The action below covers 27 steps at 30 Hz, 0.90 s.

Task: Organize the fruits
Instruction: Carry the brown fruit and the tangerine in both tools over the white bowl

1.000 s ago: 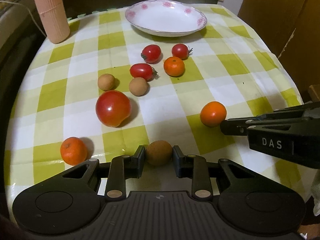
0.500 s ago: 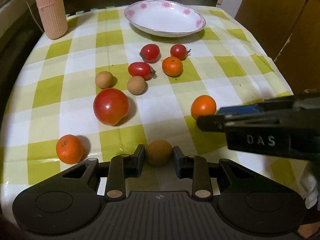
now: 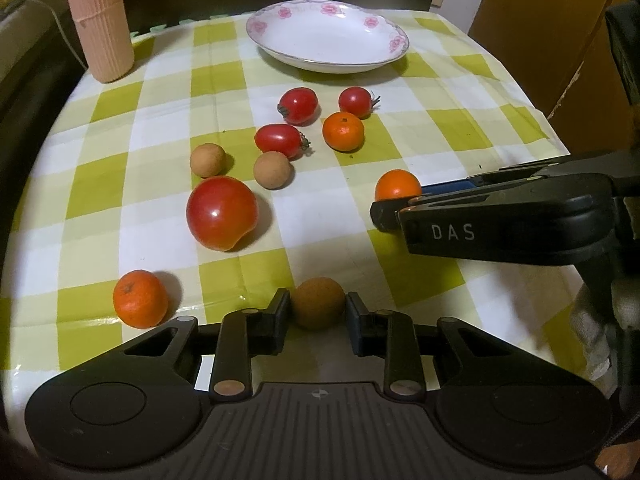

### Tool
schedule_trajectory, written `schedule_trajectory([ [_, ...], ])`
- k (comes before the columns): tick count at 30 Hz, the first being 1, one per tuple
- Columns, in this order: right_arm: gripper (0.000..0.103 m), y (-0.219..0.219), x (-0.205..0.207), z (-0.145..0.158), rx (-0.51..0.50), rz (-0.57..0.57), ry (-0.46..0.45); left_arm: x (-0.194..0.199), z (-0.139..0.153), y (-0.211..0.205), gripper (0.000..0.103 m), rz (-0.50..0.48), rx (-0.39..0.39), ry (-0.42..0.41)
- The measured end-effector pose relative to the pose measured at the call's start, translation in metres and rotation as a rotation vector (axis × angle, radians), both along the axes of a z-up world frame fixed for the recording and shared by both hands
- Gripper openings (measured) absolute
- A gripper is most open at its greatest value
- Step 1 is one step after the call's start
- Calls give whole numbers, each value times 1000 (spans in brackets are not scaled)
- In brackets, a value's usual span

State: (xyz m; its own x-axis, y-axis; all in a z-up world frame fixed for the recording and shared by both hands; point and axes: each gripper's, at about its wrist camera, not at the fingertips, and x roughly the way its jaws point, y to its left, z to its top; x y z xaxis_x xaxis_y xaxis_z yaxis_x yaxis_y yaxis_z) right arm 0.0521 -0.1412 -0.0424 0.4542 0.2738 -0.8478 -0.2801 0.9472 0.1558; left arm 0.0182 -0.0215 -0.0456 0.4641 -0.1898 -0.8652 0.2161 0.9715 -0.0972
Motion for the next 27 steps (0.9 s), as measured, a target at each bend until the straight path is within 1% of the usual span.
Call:
schedule_trajectory([
  [8,32,-4,-2,4,32,-11,-3,2,3,2,36,11,-14,1],
  [16,32,-11,-2,20,71,-43,-37,9,19,2,36,17,-64,-26],
  [21,32,-15,5,28,79,-61,-57,27,34,2,37,24,-72,-75],
  [27,32,-27,25,39,83,-105,-88,62,50,-1,37,33,-72,-133],
])
